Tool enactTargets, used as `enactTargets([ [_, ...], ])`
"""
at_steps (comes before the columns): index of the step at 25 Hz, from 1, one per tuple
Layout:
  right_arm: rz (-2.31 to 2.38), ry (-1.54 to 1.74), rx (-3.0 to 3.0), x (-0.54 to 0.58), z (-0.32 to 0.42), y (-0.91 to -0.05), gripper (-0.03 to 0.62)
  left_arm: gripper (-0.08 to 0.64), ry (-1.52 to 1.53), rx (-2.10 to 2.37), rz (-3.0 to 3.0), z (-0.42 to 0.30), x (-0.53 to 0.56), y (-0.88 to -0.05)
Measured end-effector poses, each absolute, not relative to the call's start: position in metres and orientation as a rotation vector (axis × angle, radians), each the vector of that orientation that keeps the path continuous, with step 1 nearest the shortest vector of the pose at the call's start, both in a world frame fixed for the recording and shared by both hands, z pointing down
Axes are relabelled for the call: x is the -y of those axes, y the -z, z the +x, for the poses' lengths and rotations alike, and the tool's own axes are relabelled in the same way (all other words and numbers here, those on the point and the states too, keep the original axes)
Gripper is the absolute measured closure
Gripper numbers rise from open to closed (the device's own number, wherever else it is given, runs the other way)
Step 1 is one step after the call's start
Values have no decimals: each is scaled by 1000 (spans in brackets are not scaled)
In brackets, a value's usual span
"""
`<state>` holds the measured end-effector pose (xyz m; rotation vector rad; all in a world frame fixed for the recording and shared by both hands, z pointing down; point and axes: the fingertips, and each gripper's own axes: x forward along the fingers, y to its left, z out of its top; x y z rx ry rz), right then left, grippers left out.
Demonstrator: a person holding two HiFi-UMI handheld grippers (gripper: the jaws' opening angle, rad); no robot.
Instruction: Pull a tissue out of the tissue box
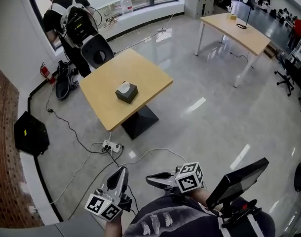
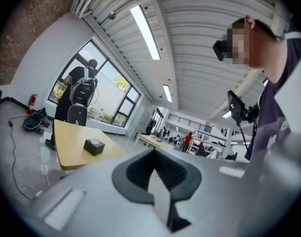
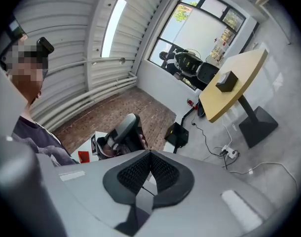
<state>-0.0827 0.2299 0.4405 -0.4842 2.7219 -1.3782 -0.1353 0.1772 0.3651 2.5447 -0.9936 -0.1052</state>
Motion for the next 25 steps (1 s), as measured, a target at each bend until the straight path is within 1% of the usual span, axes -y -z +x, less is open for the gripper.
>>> enactTargets([
  [4, -476, 1401, -2699, -202, -54, -456, 597, 558, 69, 1020, 2545, -113, -143, -375],
  [8, -517, 1361, -2717, -176, -14, -446, 596, 558, 81, 994, 2571, -78, -113, -364],
  [13, -519, 1346, -2734, -163, 12, -427, 596, 558, 72, 1024, 2584, -64, -105, -347],
  [16, -478, 1315, -2757, -163, 15, -411, 597, 558, 73, 1073, 2566, -61, -108, -337],
  [19, -472, 1290, -2764, -146, 12, -412, 595, 558, 73, 1113, 2558, -67, -93, -337],
  [25, -412, 1305, -2819, -126, -10, -424, 597, 558, 99, 1203, 2516, -99, -74, -343],
])
